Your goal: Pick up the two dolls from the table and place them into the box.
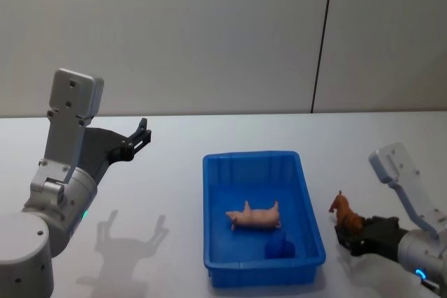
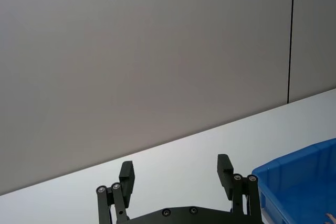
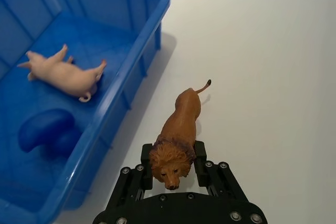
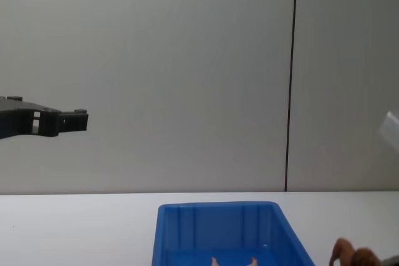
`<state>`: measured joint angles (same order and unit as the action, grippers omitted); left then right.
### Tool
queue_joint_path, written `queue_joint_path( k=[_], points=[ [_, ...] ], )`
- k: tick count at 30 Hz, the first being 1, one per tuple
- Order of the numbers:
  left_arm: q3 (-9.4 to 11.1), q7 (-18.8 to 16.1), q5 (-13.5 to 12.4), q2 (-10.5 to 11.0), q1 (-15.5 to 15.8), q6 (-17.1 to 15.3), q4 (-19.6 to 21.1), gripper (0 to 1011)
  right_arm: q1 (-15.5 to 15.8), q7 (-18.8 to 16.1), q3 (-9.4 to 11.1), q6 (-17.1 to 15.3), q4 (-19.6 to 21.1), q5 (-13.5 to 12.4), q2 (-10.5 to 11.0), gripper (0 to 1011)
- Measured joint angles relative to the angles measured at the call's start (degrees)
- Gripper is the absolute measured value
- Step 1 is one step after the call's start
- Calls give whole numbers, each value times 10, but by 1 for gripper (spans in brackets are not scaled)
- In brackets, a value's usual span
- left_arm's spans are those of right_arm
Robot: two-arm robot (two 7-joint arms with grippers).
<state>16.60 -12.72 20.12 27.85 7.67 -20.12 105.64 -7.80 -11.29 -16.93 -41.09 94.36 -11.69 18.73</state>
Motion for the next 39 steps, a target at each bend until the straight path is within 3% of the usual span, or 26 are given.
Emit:
queue_joint_path(
  k=[8,16,28,39],
  points=[
    [0,0,0,0,0,0,0,1001,0,16,6,25,19,13,4,435],
    [0,0,0,0,0,0,0,1001,-12,8,8,56,38,32,4,434],
    [0,0,0,0,0,0,0,1001,-46,-55,2,98,47,54,-7,434],
    [0,0,0,0,0,0,0,1001,-75,-124,-8,92,30,53,-21,435]
  ],
)
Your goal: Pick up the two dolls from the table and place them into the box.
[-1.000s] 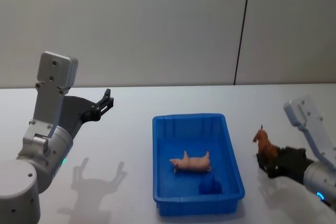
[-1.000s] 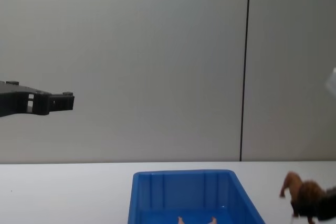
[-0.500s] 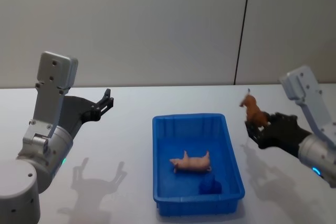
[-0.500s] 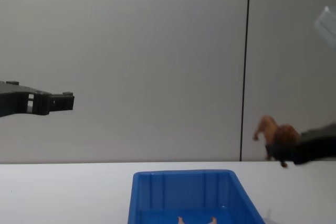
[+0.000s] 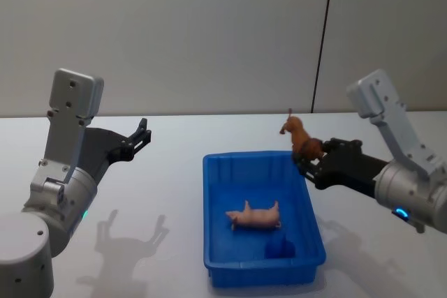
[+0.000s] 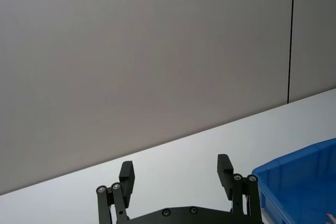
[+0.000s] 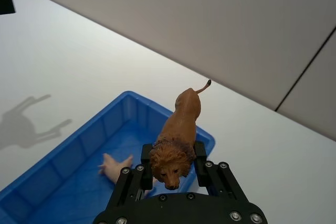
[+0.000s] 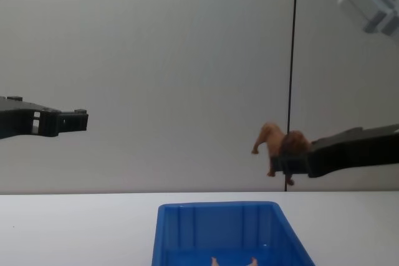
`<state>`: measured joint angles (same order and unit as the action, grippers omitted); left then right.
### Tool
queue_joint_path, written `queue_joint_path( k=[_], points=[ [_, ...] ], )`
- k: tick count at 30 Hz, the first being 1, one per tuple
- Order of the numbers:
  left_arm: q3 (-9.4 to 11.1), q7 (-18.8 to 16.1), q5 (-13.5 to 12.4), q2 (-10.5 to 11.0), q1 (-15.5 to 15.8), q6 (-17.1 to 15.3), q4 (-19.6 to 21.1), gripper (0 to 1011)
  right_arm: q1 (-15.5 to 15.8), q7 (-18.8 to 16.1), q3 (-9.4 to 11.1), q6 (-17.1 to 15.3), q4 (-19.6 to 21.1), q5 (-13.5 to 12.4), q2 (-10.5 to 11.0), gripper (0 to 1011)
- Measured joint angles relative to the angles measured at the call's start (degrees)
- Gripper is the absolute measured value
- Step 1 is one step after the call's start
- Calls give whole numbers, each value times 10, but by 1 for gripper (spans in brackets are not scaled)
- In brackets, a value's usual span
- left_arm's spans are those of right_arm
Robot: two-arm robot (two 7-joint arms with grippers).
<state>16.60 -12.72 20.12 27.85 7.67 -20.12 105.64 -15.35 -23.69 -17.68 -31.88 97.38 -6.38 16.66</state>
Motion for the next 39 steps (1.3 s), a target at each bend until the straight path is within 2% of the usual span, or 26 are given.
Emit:
queue_joint_path(
  k=[6,17,19,22,23,27,28,31,35,39],
  points=[
    [0,0,0,0,0,0,0,1001,-12,-29,-5,-28,-13,-8,-7,435],
    [0,0,0,0,0,0,0,1001,-23,-52,-13,-83,-37,-20,-16,453],
    [0,0,0,0,0,0,0,1001,-25,-54,-14,-89,-40,-21,-17,541],
    [0,0,0,0,0,0,0,1001,-26,-57,-15,-99,-45,-23,-19,621],
    [0,0,0,0,0,0,0,1001,-27,-58,-15,-101,-47,-24,-19,683],
    [0,0,0,0,0,0,0,1001,-28,-60,-17,-109,-51,-25,-21,752],
    [0,0,0,0,0,0,0,1001,-28,-61,-17,-112,-52,-26,-21,830],
    [0,0,0,0,0,0,0,1001,-29,-63,-18,-117,-54,-27,-22,877],
    [0,0,0,0,0,0,0,1001,-30,-63,-18,-119,-55,-28,-22,991],
    [0,0,0,0,0,0,0,1001,-28,-57,-14,-114,-49,-34,-19,1001]
  ],
)
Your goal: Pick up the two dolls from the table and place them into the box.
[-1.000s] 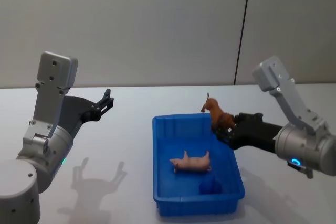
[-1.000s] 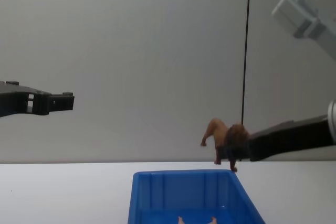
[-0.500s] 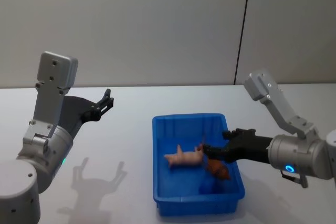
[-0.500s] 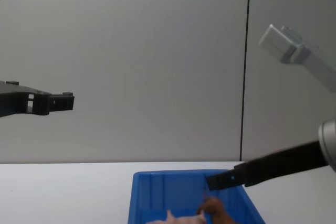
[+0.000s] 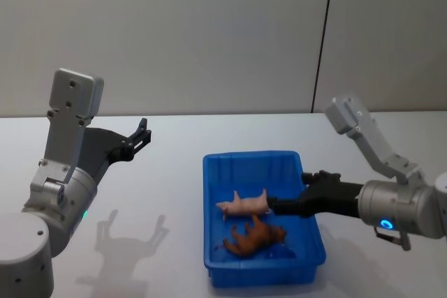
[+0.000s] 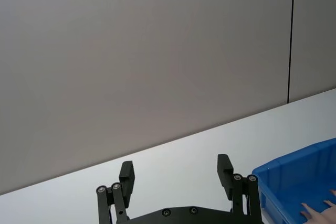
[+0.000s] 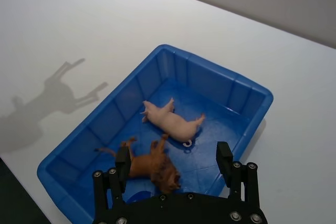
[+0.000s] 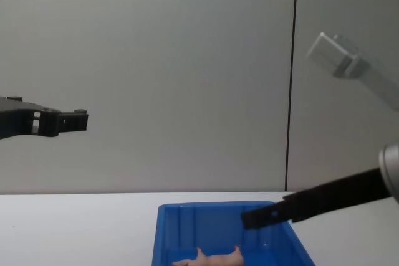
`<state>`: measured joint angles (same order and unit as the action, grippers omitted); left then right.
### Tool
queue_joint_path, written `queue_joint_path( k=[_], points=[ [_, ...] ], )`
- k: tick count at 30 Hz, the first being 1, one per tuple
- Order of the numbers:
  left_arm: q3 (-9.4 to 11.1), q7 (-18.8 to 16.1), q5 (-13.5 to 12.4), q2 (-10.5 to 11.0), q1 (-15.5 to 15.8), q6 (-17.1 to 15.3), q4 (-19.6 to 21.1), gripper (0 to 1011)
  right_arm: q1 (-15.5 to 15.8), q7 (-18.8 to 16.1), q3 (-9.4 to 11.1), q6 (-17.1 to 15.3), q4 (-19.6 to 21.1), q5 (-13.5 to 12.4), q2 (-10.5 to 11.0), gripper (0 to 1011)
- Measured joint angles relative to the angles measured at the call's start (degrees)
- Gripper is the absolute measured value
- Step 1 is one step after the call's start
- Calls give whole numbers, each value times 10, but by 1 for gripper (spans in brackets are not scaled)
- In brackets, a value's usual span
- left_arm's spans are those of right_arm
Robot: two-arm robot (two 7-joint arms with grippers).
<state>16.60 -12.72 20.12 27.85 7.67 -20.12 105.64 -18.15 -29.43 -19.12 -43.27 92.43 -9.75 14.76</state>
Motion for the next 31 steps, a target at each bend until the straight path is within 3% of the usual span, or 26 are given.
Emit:
queue_joint_path(
  k=[7,13,23,31],
  points=[
    [0,0,0,0,0,0,0,1001,10,19,13,20,18,-22,11,1001],
    [0,0,0,0,0,0,0,1001,26,39,31,46,35,-61,23,1001],
    [2,2,-2,-2,1,6,-4,1001,57,64,63,92,57,-152,44,1001],
    [24,33,-22,-15,15,49,-32,1001,83,76,86,128,68,-232,58,1001]
  ],
)
